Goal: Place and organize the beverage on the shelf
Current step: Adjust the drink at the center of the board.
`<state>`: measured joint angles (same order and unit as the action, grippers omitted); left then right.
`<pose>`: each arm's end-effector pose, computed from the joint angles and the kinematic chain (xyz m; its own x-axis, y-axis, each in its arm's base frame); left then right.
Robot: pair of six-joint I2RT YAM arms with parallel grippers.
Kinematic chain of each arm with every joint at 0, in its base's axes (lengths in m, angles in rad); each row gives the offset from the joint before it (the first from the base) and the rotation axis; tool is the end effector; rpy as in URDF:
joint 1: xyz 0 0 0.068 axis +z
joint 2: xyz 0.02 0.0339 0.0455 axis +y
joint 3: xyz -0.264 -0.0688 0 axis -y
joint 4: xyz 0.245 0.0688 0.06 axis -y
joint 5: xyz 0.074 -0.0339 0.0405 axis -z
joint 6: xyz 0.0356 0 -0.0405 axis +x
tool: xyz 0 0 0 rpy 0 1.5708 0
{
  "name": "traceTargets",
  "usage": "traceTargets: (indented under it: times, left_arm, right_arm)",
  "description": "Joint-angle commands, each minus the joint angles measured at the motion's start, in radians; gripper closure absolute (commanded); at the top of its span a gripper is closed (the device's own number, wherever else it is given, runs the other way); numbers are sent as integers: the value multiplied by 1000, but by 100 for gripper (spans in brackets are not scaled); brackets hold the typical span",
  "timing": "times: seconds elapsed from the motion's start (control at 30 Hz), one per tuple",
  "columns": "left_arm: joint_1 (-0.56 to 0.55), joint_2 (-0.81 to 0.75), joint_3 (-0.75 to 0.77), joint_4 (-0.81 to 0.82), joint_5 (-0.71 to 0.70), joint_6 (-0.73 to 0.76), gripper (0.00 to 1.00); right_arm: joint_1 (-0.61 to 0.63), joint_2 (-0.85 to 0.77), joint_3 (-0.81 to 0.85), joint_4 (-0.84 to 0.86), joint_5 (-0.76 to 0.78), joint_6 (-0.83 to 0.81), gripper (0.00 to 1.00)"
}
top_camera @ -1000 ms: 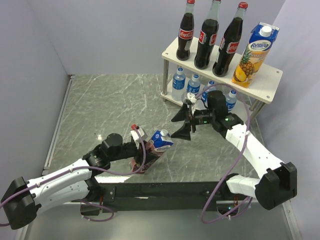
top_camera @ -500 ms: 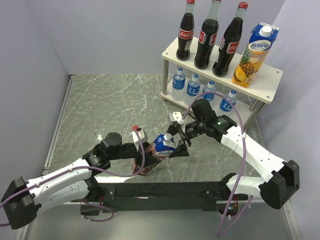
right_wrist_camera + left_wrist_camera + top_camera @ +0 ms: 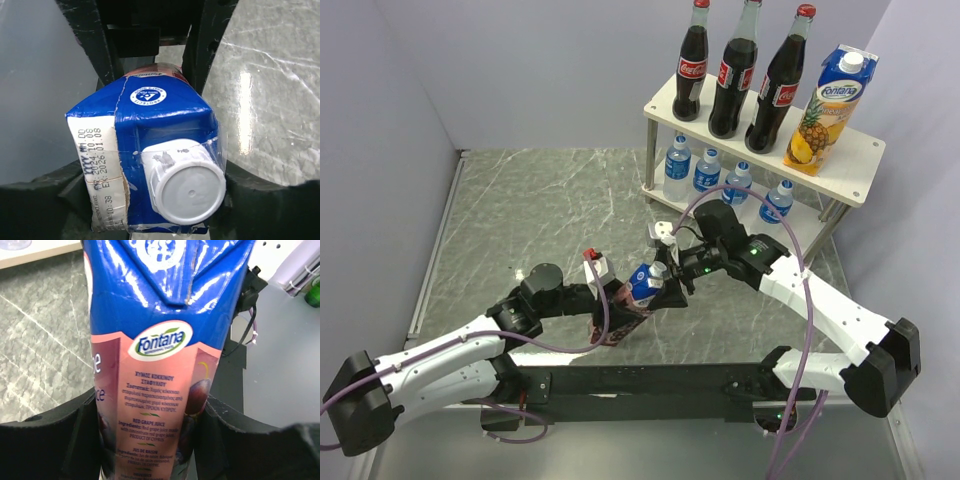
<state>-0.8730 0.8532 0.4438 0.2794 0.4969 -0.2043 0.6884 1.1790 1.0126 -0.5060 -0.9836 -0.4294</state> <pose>0.1151 -0.1637 0.2563 -0.2798 0.0562 -0.9584 0.9401 0.2186 -0.2617 0.1697 0.1779 0.3177 -0.0814 -0.3657 -0.9272 -0.9776 -0.1519 0.1458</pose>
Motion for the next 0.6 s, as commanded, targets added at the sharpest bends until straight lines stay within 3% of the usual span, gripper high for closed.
traceTargets:
  times: [0.0, 0.07, 0.17, 0.37, 0.4, 0.43, 0.57]
  left_arm:
    - [-1, -23, 113, 366, -6, -12, 60]
    - [-1, -17, 108, 380, -11, -21, 59]
    - [-1, -2, 101, 397, 6, -43, 52]
    - [-1, -5, 78, 402, 67, -52, 26]
    - [-1, -8, 76, 386, 72, -47, 10]
    - [-1, -13, 75, 376, 78, -37, 1]
    - [-1, -35, 70, 322, 91, -3, 1]
  right_arm:
    - [14, -2, 95, -40, -13, -6, 49]
    - [14, 2, 110, -98, -4, -40, 65]
    - [14, -11, 133, -160, 22, -106, 75]
    - [13, -44, 162, -258, 80, -225, 91]
    - [13, -48, 170, -273, 86, -247, 92]
    - [14, -53, 176, -307, 97, -270, 92]
    - [14, -48, 210, -406, 141, -417, 96]
